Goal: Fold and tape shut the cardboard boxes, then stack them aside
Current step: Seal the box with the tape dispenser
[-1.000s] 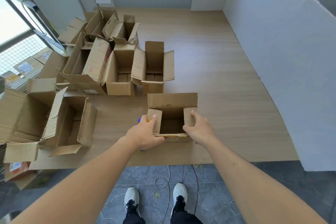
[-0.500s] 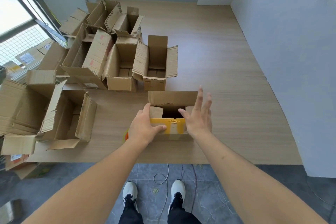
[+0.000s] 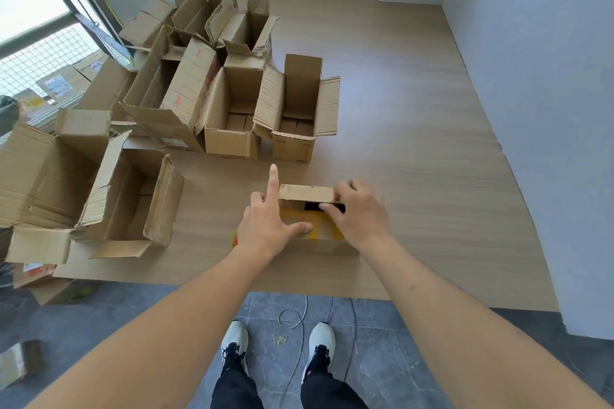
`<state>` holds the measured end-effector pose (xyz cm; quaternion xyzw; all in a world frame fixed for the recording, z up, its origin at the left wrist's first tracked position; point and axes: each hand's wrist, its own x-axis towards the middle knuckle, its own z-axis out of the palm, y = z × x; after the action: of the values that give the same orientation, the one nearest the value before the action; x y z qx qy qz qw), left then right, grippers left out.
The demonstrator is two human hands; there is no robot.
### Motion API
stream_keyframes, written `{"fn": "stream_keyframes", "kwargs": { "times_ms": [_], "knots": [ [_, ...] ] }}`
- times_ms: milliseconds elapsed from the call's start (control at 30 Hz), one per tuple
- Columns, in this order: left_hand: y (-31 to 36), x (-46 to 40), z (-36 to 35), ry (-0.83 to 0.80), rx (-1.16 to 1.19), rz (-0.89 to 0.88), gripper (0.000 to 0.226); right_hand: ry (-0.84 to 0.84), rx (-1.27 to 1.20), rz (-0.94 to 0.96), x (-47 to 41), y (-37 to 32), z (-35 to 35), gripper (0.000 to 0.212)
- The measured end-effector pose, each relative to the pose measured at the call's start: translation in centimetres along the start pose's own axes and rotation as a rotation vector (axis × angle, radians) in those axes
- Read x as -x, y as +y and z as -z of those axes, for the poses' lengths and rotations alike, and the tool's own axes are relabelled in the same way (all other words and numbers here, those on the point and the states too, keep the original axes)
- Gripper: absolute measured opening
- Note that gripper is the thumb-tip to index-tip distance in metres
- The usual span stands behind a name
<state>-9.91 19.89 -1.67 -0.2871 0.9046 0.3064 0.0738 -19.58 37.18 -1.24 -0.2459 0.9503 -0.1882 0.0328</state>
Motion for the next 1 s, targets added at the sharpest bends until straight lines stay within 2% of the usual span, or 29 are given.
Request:
{"fn": "stream_keyframes", "kwargs": {
  "times_ms": [133, 200, 333, 433, 600, 767, 900, 1000],
  "knots": [
    [-0.7, -0.2, 0.0, -0.057, -0.037, 0.019, 0.118, -0.001, -0.158, 0.045, 2.2, 1.2, -2.2, 0.022],
    [-1.2, -0.2, -0.3, -0.091, -0.053, 0.05, 0.101, 0.013, -0.196, 0.009, 2.8, 1.1, -3.2, 0.027],
    [-3.6, -0.2, -0.9, -0.013, 0.101, 0.204, 0.062, 0.052, -0.236, -0.058, 3.2, 0.7, -4.4, 0.029],
    [-6.4, 0.3, -1.3, -0.046, -0.054, 0.213, 0.043, 0.103, -0.219, -0.012, 3.3, 1.0, -4.9, 0.027],
    [-7.9, 1.0, -3.5, -0.177, -0.189, 0.115, 0.061, 0.138, -0.235, 0.002, 3.5, 1.3, -5.2, 0.028],
    [-6.8, 1.2, -6.0, -0.024, -0.321, 0.094, 0.056, 0.123, -0.277, -0.007, 3.4, 1.5, -5.7, 0.029],
    [-7.0, 0.8, -6.6, -0.006, -0.239, 0.17, 0.05, 0.131, -0.253, 0.02, 3.6, 1.6, -5.7, 0.032],
    [-8.3, 0.1, -6.9, -0.037, -0.138, 0.214, 0.071, 0.149, -0.241, 0.027, 3.6, 1.7, -5.9, 0.031]
  ]
}}
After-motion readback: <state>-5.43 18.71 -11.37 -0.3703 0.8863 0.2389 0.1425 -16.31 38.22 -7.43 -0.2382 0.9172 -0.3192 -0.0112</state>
